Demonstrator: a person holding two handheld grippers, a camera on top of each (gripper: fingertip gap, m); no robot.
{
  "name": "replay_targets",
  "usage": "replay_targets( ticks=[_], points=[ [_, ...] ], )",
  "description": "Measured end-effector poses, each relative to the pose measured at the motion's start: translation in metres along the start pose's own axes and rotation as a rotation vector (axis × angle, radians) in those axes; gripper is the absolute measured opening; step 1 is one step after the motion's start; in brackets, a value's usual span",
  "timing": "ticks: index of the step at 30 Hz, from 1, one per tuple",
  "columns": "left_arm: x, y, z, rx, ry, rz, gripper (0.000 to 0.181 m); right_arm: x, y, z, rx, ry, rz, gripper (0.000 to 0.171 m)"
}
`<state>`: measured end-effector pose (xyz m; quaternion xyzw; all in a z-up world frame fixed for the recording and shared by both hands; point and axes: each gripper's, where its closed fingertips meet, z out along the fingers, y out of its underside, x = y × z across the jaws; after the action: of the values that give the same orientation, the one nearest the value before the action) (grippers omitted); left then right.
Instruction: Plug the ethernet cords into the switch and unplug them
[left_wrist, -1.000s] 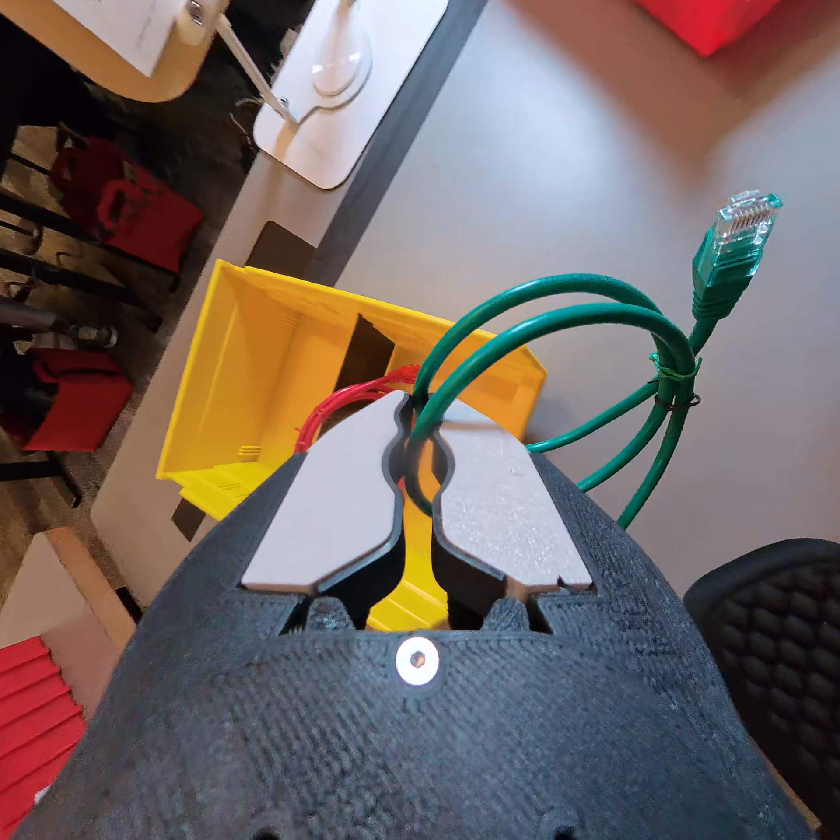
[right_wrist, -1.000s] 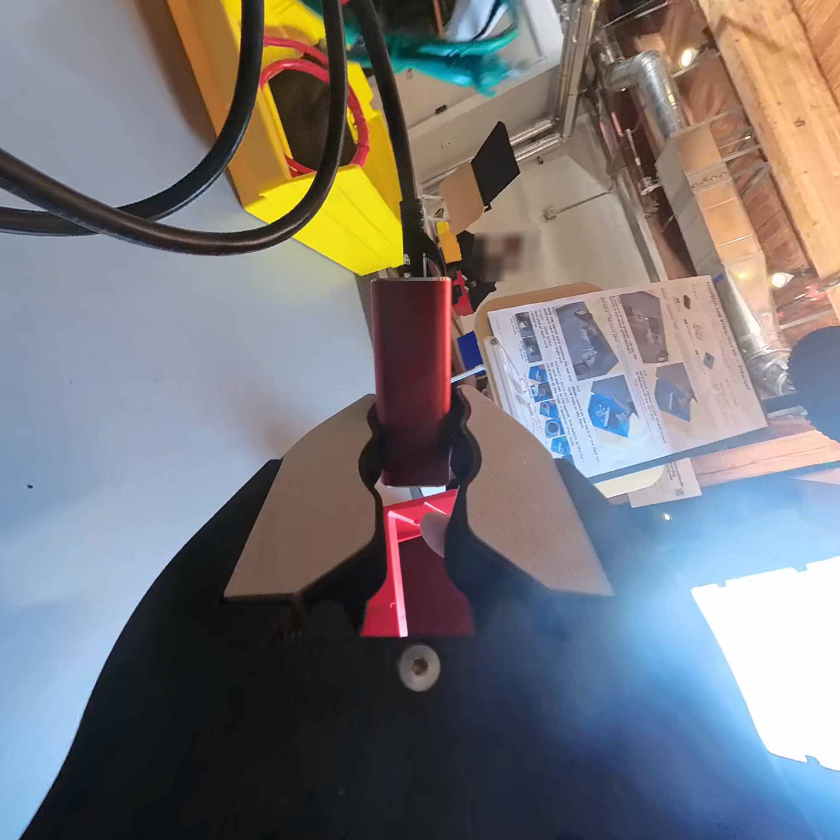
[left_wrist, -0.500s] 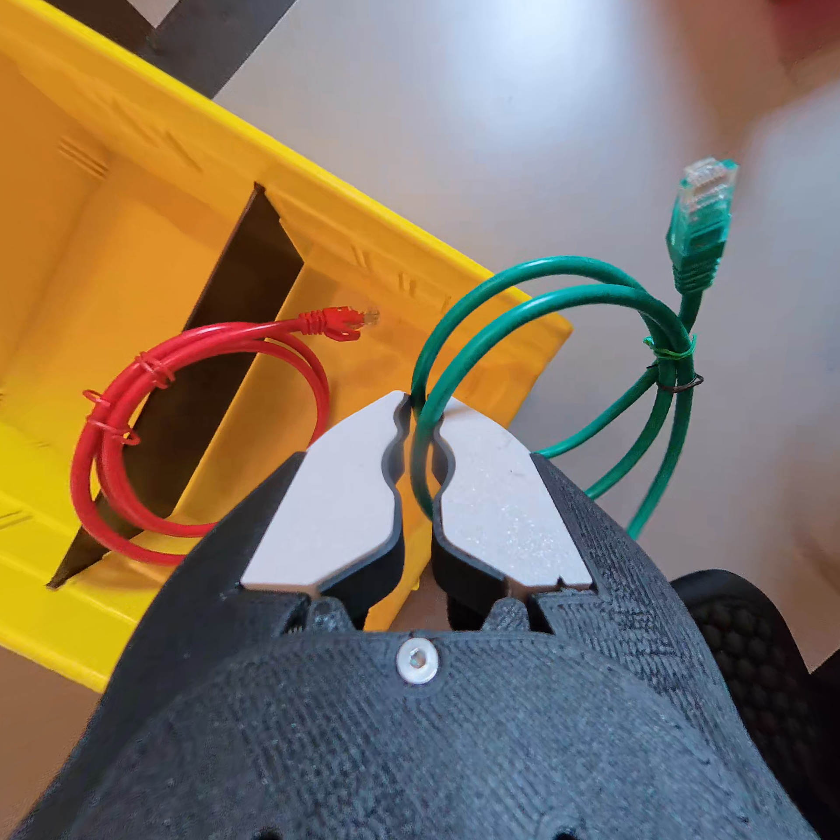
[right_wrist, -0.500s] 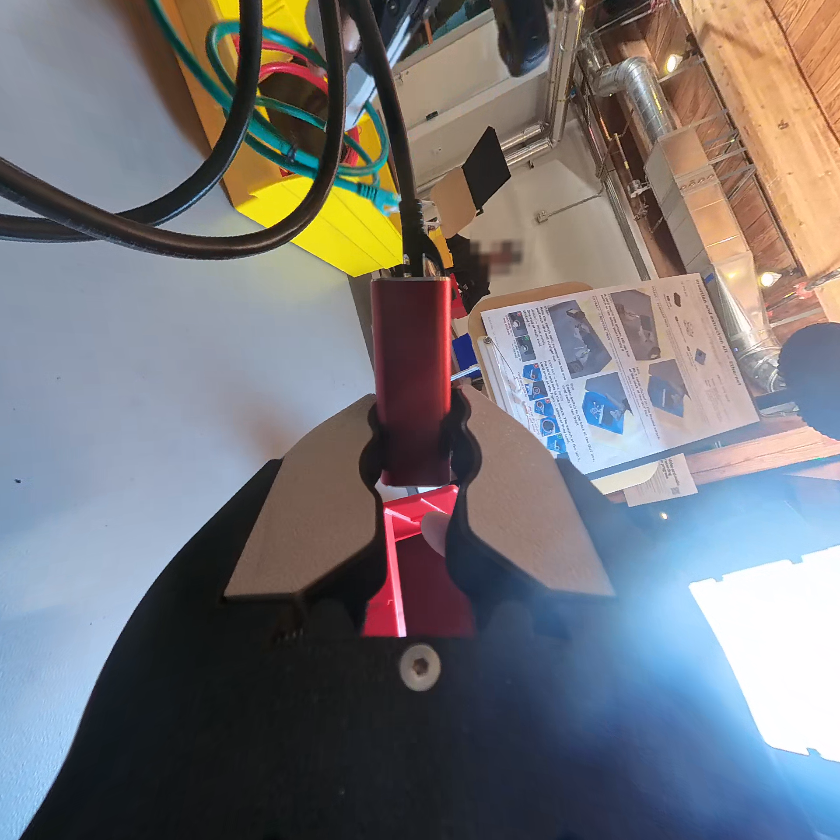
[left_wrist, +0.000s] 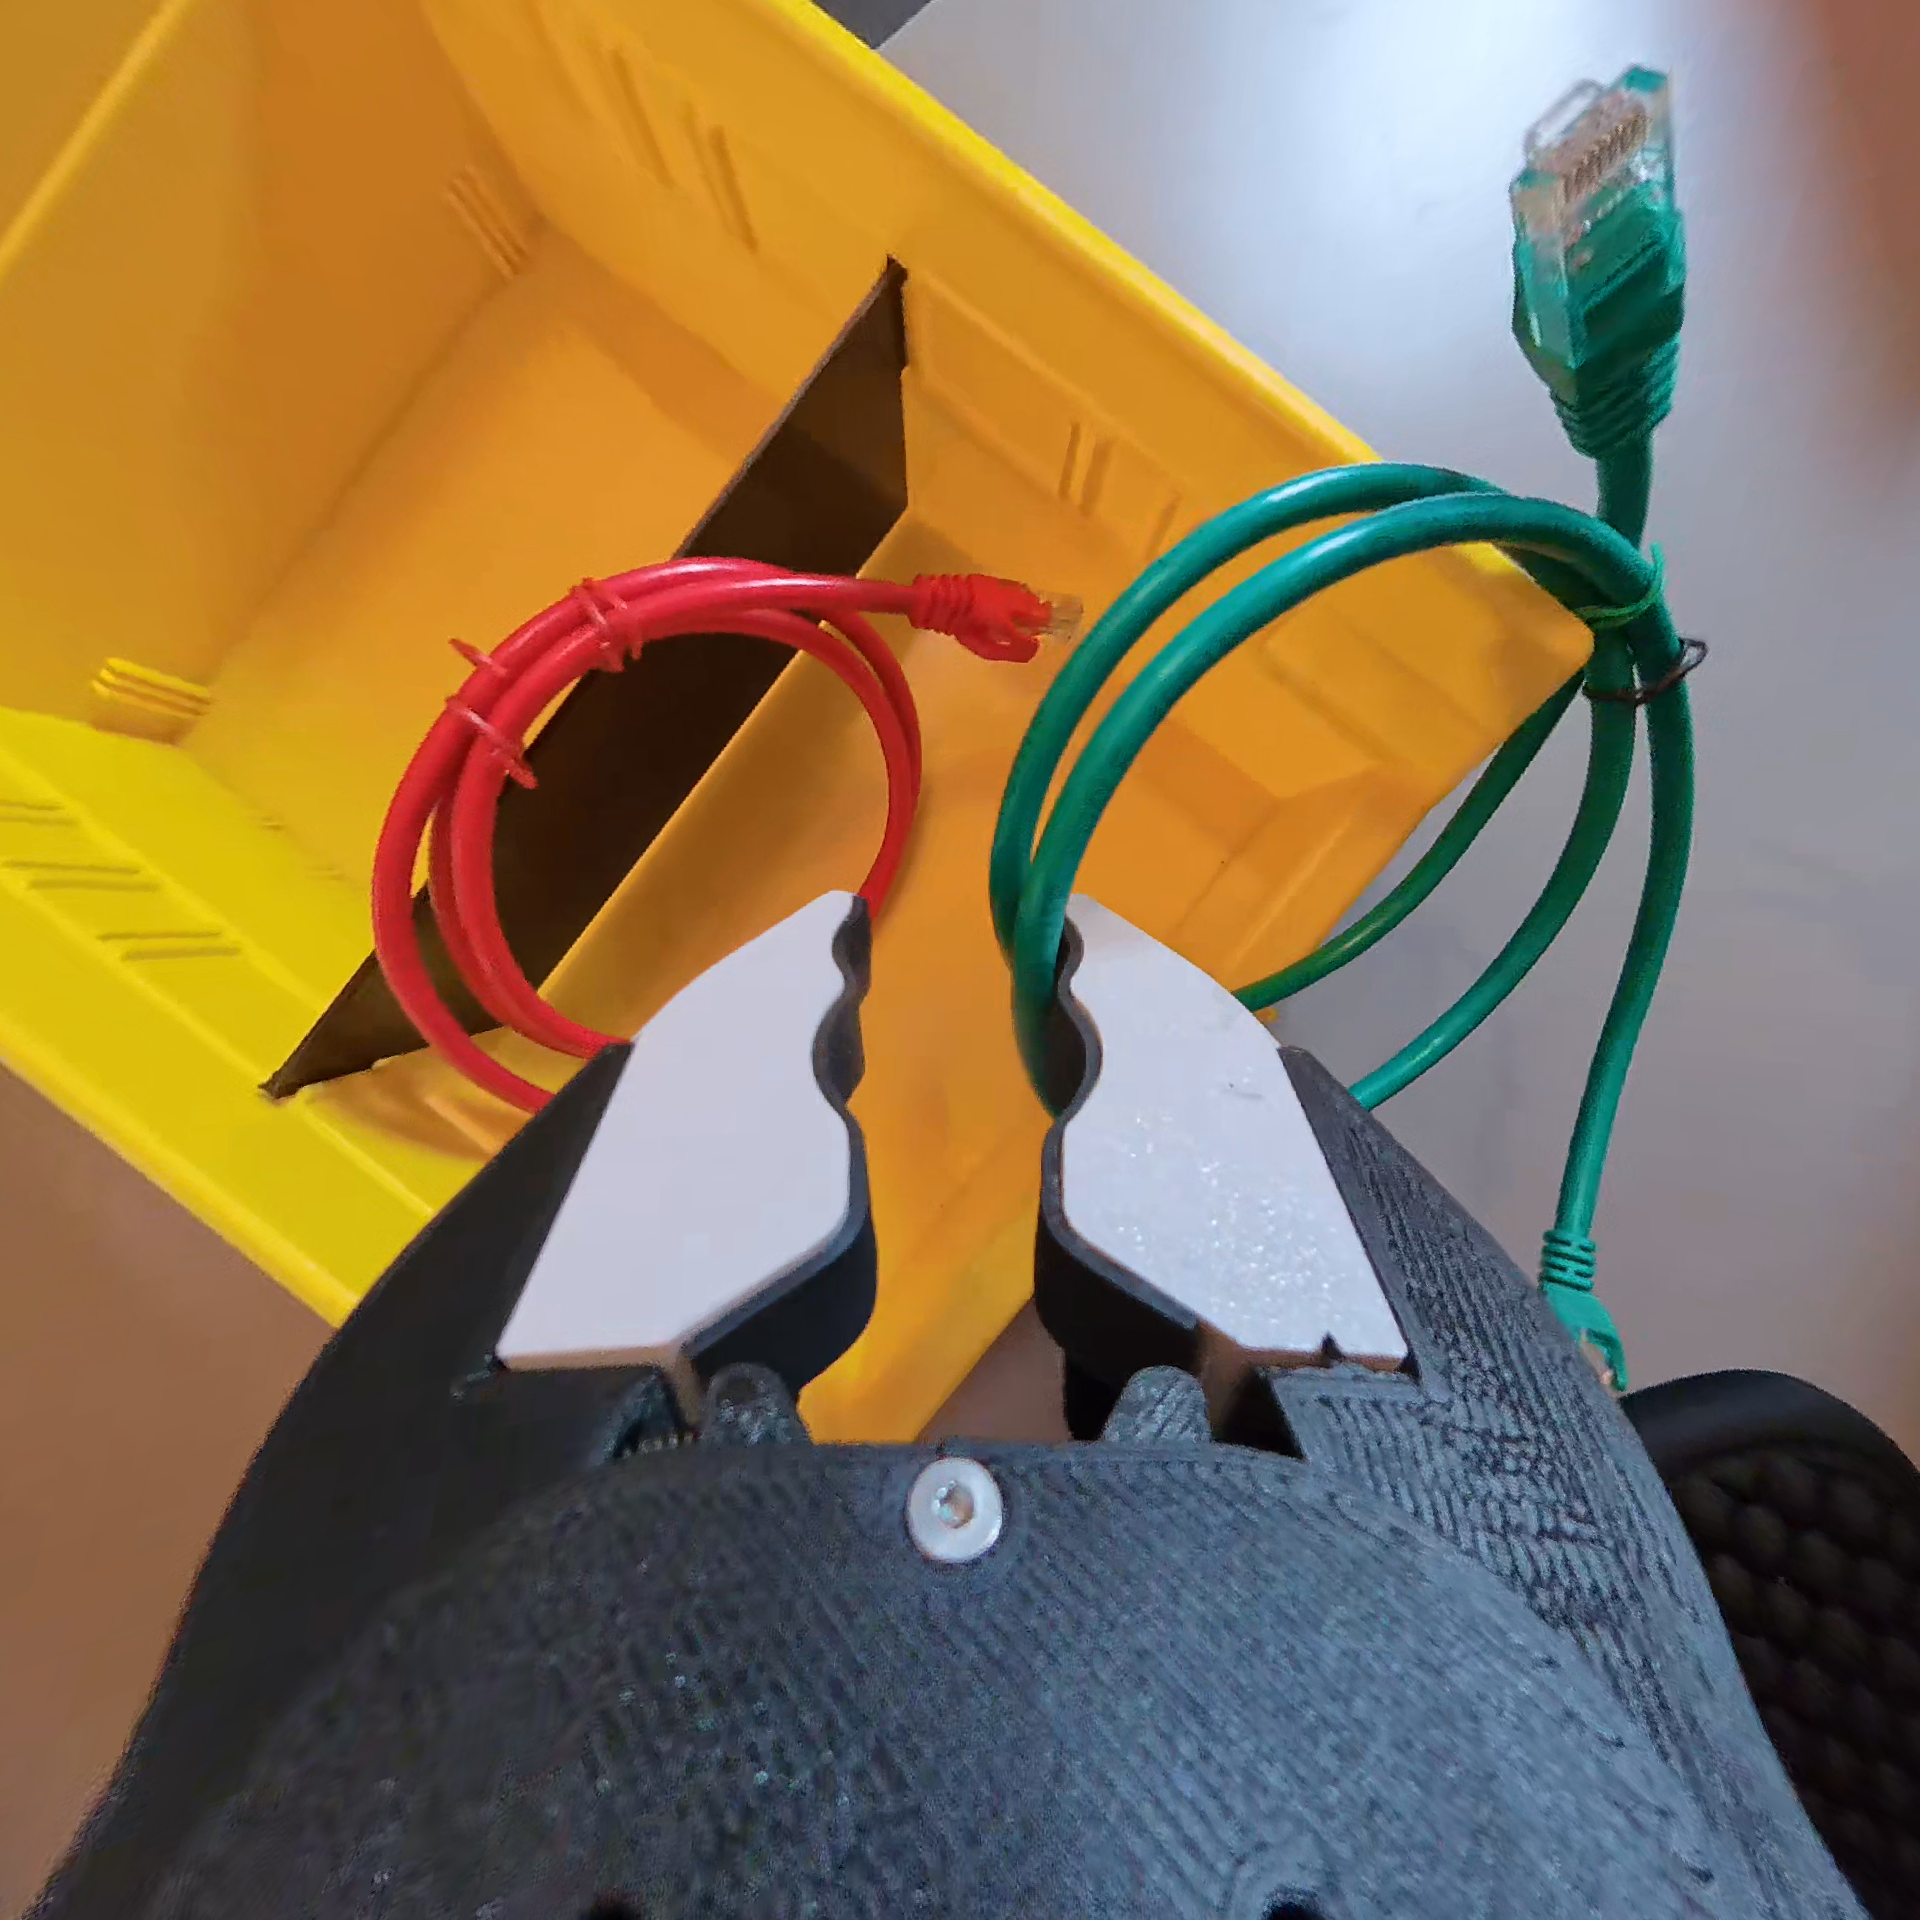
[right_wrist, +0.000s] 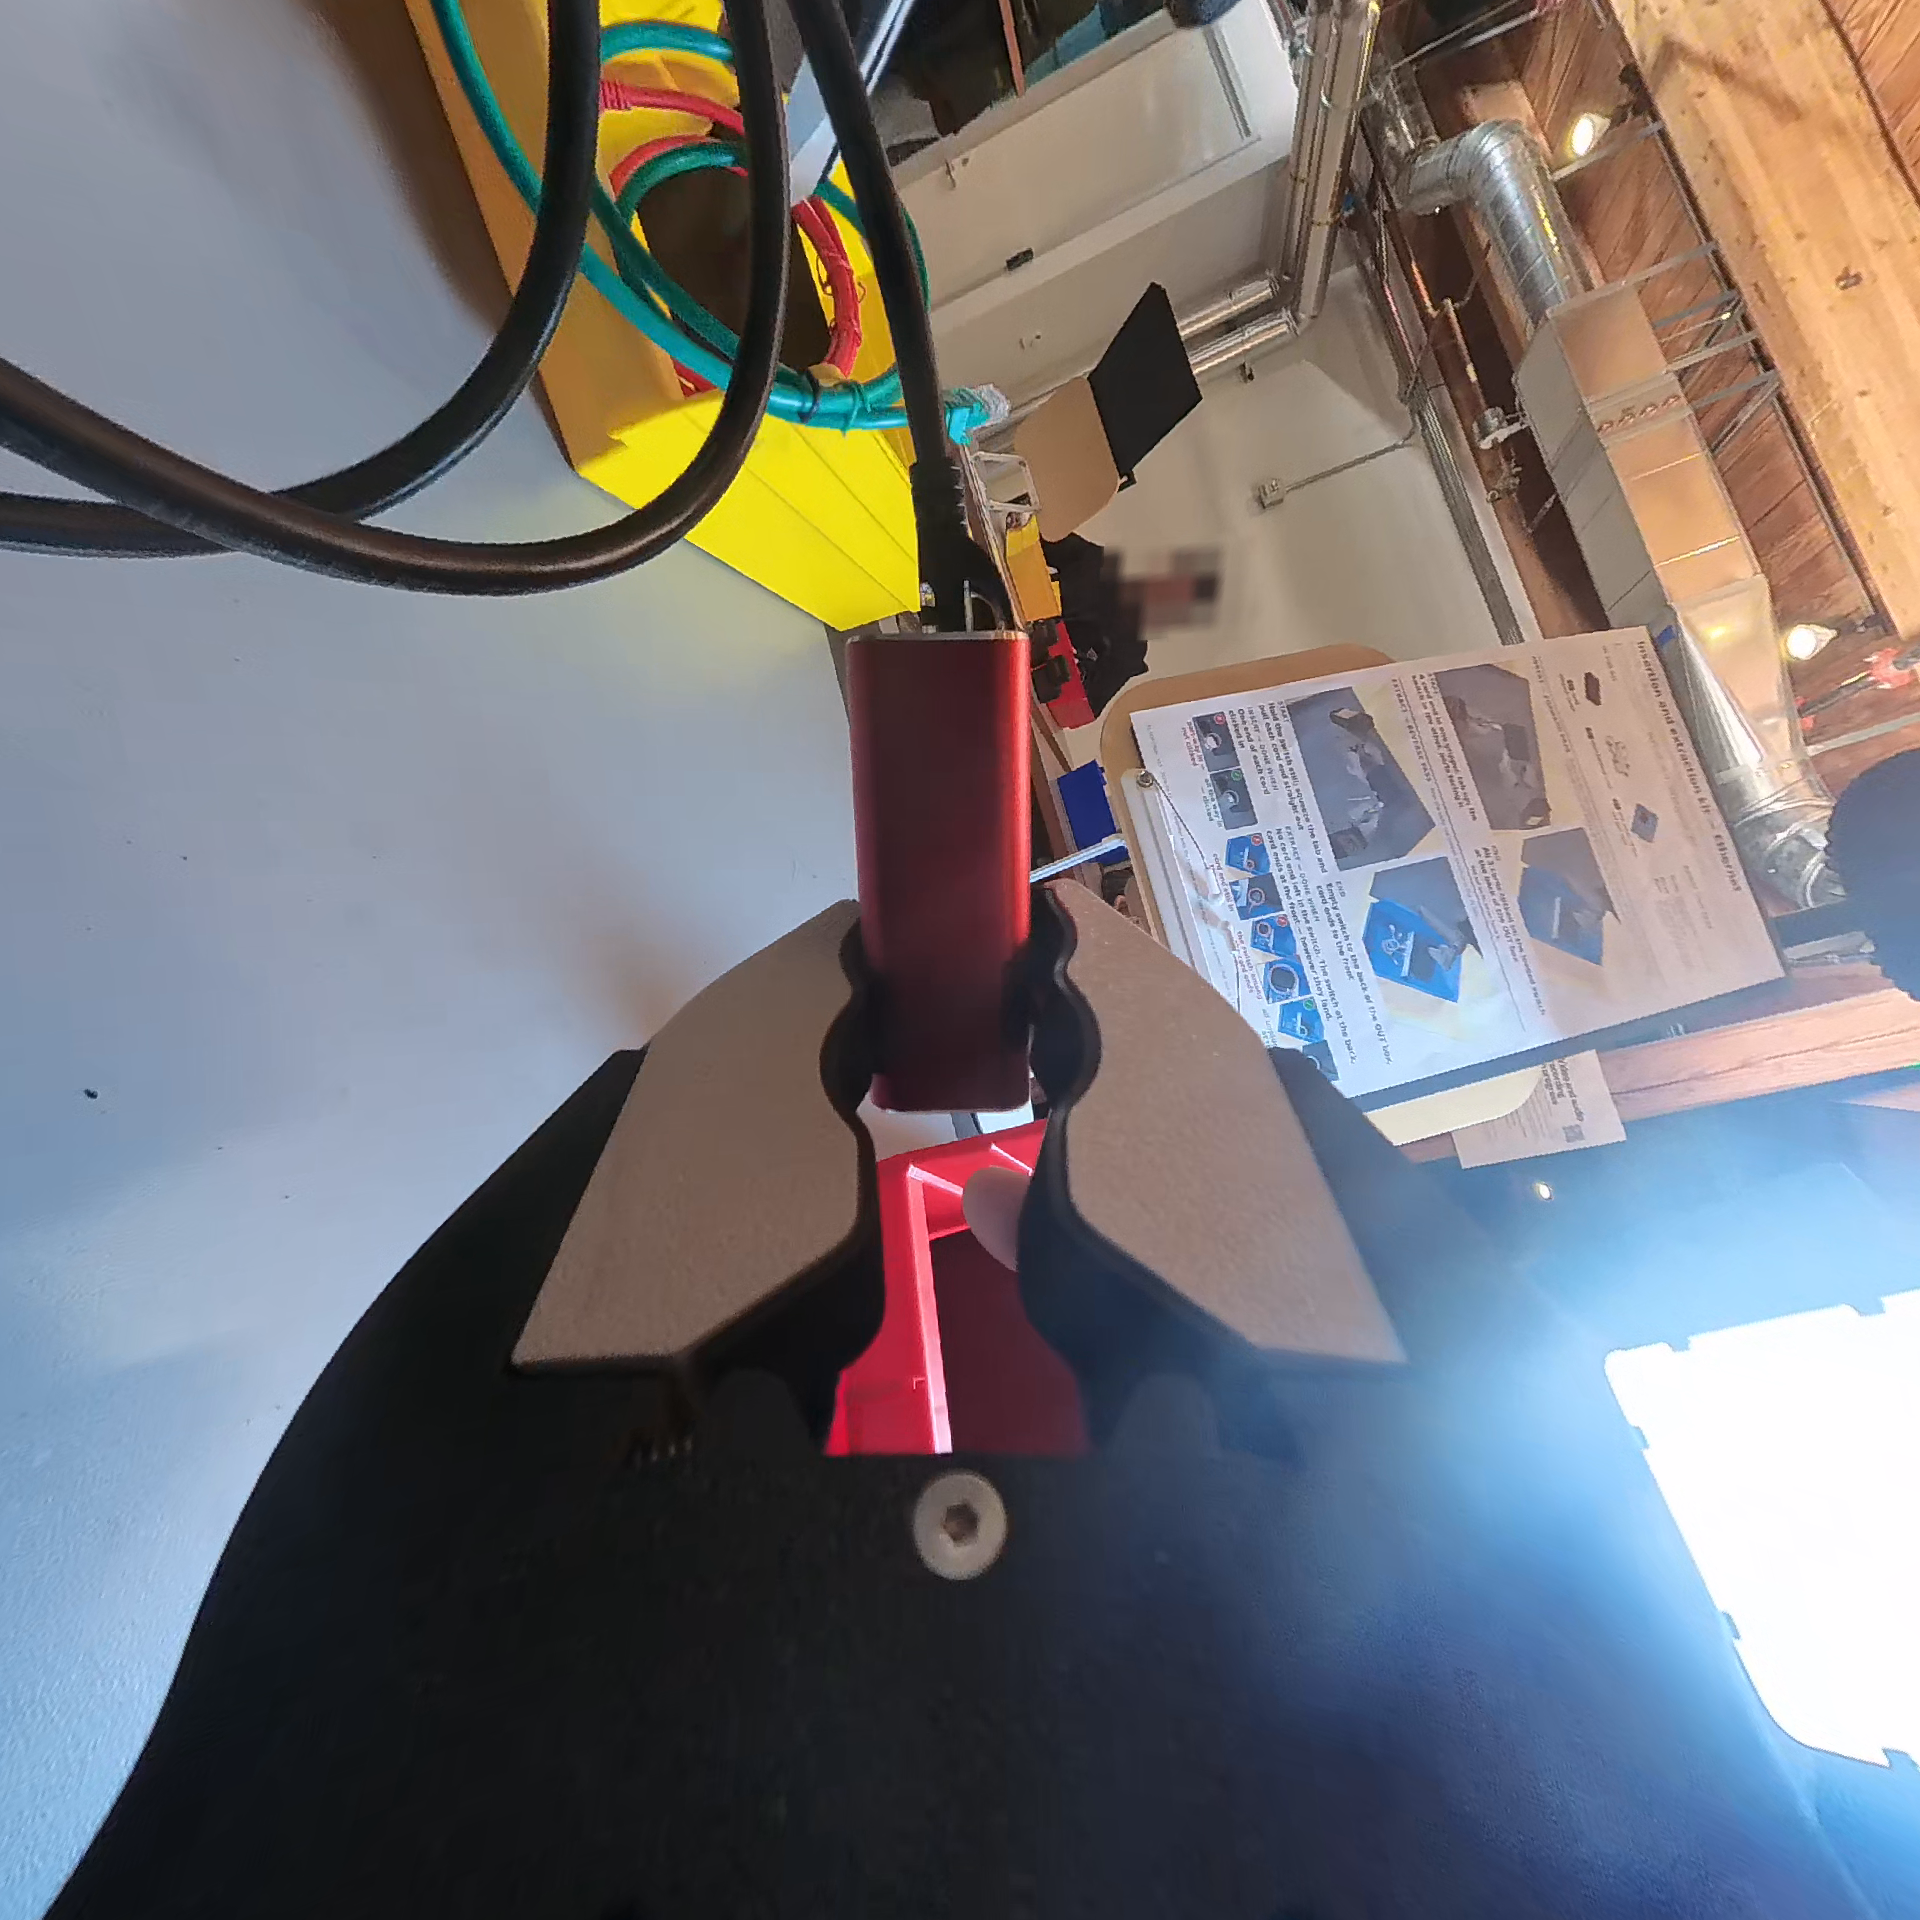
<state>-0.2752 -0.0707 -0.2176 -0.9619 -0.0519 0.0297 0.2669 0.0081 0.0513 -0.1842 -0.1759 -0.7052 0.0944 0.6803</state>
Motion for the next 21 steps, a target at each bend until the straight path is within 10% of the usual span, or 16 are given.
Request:
replay_targets(
  ticks=[15,21],
  points=[
    [0.035,-0.044,-0.049,0.4,0.366,-0.066,0.007,-0.001,0.002,-0.001,-0.003,-0.011,0.006,0.026],
    [-0.028,-0.067,-0.085,0.534,0.001,-0.077,0.006,-0.003,0.001,-0.001,-0.004,-0.018,0.004,0.027]
  ],
)
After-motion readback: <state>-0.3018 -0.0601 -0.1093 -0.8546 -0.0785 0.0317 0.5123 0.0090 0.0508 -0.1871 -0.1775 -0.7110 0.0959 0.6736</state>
